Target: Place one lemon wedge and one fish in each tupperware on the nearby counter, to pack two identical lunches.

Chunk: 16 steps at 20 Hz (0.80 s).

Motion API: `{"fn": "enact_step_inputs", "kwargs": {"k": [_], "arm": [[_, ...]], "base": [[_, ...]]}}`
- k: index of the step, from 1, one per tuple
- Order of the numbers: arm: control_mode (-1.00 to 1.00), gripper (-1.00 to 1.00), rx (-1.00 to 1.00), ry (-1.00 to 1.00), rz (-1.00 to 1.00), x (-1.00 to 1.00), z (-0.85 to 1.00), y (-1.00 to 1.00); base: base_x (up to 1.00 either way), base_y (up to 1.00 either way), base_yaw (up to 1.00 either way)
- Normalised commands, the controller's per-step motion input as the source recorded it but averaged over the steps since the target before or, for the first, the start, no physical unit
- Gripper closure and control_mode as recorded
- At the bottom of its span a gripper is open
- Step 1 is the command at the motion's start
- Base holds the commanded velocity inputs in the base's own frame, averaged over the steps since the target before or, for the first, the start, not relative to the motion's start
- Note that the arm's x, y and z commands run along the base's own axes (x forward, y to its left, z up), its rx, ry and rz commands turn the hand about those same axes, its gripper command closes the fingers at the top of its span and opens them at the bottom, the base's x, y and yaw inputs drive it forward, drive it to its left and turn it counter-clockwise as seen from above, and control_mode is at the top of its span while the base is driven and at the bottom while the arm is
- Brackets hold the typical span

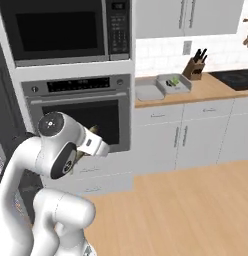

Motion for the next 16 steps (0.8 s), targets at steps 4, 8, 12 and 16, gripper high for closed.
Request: {"fn": "enact_step_inputs", "kwargs": {"k": [4,8,12,16], "arm": [[1.00,1.00,0.00,0.00,0.00,0.00,0.00,0.00],[1.00,1.00,0.00,0.00,0.00,0.00,0.00,0.00],[1.00,1.00,0.00,0.00,0.00,0.00,0.00,0.00],[1.00,1.00,0.00,0.00,0.00,0.00,0.00,0.00]], "base": [[1.00,-0.88,-0.06],[1.00,-0.71,0.03],[1.00,-0.64,0.18],[1.00,-0.48,0.35]]}}
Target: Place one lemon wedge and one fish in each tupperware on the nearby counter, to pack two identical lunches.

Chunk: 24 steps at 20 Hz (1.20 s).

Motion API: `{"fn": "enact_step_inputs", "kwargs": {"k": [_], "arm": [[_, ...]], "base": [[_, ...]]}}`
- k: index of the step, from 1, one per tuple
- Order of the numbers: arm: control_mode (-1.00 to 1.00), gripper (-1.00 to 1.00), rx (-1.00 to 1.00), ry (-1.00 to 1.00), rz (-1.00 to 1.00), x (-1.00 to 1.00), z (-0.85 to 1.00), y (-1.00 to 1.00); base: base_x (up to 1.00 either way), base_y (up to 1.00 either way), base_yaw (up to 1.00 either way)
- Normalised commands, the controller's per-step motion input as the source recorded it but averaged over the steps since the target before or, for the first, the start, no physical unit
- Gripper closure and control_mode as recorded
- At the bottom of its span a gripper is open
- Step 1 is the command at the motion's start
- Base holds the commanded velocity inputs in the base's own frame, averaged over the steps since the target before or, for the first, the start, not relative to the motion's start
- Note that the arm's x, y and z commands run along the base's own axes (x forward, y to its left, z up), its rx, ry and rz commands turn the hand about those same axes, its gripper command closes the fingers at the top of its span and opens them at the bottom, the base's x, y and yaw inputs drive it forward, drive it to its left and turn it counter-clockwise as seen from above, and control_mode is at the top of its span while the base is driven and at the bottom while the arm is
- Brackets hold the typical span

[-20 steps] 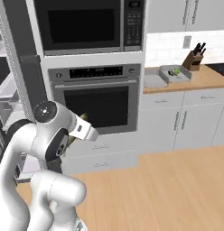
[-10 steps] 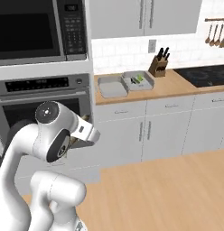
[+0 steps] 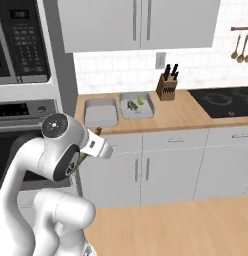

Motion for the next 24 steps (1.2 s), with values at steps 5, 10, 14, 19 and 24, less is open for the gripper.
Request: {"fn": "enact_step_inputs", "kwargs": {"k": [5,10,14,19,24], "arm": [[1.00,1.00,0.00,0.00,0.00,0.00,0.00,0.00],[1.00,1.00,0.00,0.00,0.00,0.00,0.00,0.00],[1.00,1.00,0.00,0.00,0.00,0.00,0.00,0.00],[1.00,1.00,0.00,0.00,0.00,0.00,0.00,0.00],[1.00,1.00,0.00,0.00,0.00,0.00,0.00,0.00]], "base": [[1.00,-0.31,0.46],[1.00,-0.34,0.47],[0.97,-0.76,0.34],[0.81,-0.63,0.27],[0.24,-0.54,0.14]]}}
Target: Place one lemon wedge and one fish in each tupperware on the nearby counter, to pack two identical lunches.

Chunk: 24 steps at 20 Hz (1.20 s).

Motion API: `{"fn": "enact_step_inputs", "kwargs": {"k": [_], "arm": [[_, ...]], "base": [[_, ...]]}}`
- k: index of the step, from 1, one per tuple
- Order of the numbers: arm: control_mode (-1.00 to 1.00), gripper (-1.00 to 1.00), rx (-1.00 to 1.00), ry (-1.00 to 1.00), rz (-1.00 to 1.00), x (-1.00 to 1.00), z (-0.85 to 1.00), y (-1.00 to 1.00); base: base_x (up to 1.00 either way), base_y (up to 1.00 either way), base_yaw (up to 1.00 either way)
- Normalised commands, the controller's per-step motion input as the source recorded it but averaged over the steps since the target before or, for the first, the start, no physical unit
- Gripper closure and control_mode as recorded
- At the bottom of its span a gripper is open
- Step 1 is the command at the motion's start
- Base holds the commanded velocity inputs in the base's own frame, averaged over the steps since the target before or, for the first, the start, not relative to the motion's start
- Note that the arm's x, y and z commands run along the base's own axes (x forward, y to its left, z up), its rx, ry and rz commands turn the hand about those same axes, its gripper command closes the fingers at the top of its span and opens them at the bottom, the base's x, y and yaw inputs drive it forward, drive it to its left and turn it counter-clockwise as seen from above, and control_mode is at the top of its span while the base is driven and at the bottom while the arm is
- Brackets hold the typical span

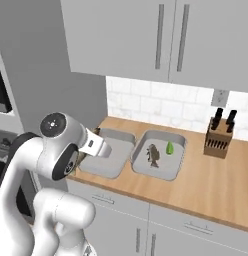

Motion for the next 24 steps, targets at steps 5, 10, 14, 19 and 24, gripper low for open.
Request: {"fn": "enact_step_inputs", "kwargs": {"k": [5,10,14,19,24], "arm": [[1.00,1.00,0.00,0.00,0.00,0.00,0.00,0.00],[1.00,1.00,0.00,0.00,0.00,0.00,0.00,0.00],[-1.00,1.00,-0.01,0.02,0.02,0.48,-0.27,0.42],[-1.00,1.00,0.00,0.09,0.01,0.54,-0.49,0.57],[-1.00,1.00,0.03,0.19,0.00,0.81,-0.54,0.38]], "base": [[-0.07,-0.79,0.04],[0.32,0.02,0.06],[0.16,0.13,0.01],[0.00,0.00,0.00],[0.00,0.00,0.00]]}}
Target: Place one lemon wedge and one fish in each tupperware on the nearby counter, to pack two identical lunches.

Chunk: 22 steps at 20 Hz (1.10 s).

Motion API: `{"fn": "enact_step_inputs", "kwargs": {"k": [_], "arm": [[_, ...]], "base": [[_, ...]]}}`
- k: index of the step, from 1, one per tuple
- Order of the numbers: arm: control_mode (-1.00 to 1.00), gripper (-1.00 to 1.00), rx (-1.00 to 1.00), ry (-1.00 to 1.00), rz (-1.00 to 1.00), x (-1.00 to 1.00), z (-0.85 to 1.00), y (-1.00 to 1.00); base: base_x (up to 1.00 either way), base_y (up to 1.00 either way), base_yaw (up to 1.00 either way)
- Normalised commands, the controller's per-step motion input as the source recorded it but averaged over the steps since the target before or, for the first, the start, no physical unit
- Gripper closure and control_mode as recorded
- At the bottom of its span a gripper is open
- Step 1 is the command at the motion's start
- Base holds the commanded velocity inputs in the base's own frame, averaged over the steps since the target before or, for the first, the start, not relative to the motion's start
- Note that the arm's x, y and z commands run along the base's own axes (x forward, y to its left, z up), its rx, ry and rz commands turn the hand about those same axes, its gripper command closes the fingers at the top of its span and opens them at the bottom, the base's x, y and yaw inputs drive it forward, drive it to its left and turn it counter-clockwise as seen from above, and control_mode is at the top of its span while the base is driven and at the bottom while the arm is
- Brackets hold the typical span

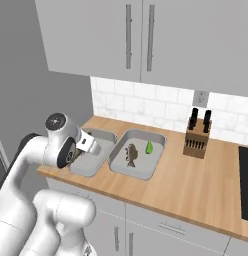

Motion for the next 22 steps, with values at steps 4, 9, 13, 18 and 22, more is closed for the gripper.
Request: {"fn": "enact_step_inputs", "kwargs": {"k": [4,9,13,18,22], "arm": [[-1.00,1.00,0.19,0.25,0.00,0.96,-0.40,0.24],[-1.00,1.00,0.05,0.14,0.00,0.66,-0.18,0.13],[-1.00,1.00,0.00,0.11,0.00,0.53,-0.19,0.00],[-1.00,1.00,-0.04,-0.05,0.00,0.36,-0.44,0.00],[-1.00,1.00,-0.11,-0.32,0.00,0.11,-0.65,0.00]], "base": [[0.00,0.00,0.00],[0.00,0.00,0.00],[0.00,0.00,0.00],[0.00,0.00,0.00],[0.00,0.00,0.00]]}}
